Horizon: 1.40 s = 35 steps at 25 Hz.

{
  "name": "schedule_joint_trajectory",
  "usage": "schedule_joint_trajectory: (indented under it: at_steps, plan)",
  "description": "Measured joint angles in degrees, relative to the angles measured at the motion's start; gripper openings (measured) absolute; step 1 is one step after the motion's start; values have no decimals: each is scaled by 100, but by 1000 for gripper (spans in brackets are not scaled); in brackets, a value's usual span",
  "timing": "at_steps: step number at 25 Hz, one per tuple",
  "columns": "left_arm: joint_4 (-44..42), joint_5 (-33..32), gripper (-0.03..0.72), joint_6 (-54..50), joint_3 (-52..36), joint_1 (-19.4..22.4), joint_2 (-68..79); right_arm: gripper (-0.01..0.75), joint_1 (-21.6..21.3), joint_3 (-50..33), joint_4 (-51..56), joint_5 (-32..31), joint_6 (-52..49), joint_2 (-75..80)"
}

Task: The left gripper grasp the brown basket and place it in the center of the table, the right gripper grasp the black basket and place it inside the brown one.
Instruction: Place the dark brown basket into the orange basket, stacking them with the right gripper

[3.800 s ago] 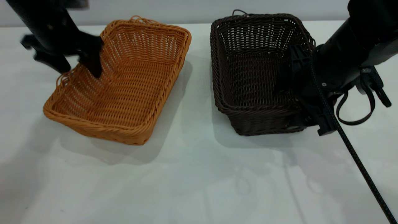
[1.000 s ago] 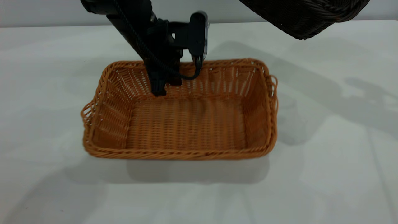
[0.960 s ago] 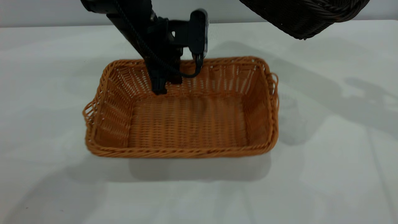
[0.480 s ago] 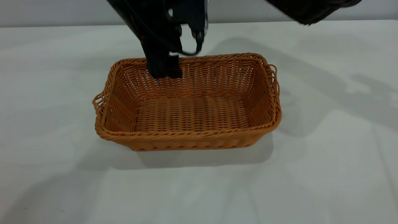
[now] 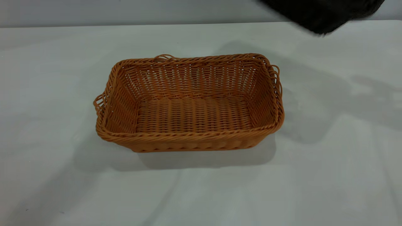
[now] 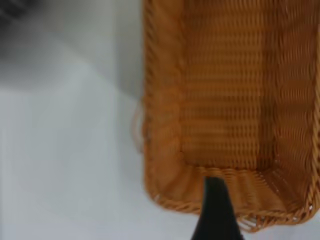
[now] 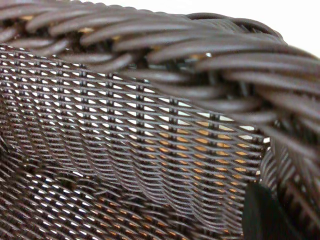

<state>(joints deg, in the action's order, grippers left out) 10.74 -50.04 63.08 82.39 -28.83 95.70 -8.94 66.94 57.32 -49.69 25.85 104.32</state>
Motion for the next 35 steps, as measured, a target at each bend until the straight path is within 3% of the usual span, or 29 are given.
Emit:
schedule_joint_trajectory:
  at_steps: [7,11,22,30,35]
  plan:
    - [0,-216,459,-442,0,0,-1617,90,1815,60,-1026,199,-298,237]
    - [0,-364,459,-575,0,0,-2115,90,2376,338,-1232,396,-368,965]
    - [0,-952,459,-961,-4,0,-2255,91,2401,937,-1107,553,-467,1963]
    - [-6,-1078,459,-1004,-4,0,-2255,98,2370,1737,-1156,-335,-481,2014]
    - [-6,-1083,459,-1004,-4,0,-2255,99,2370,1894,-1494,-391,-919,2014]
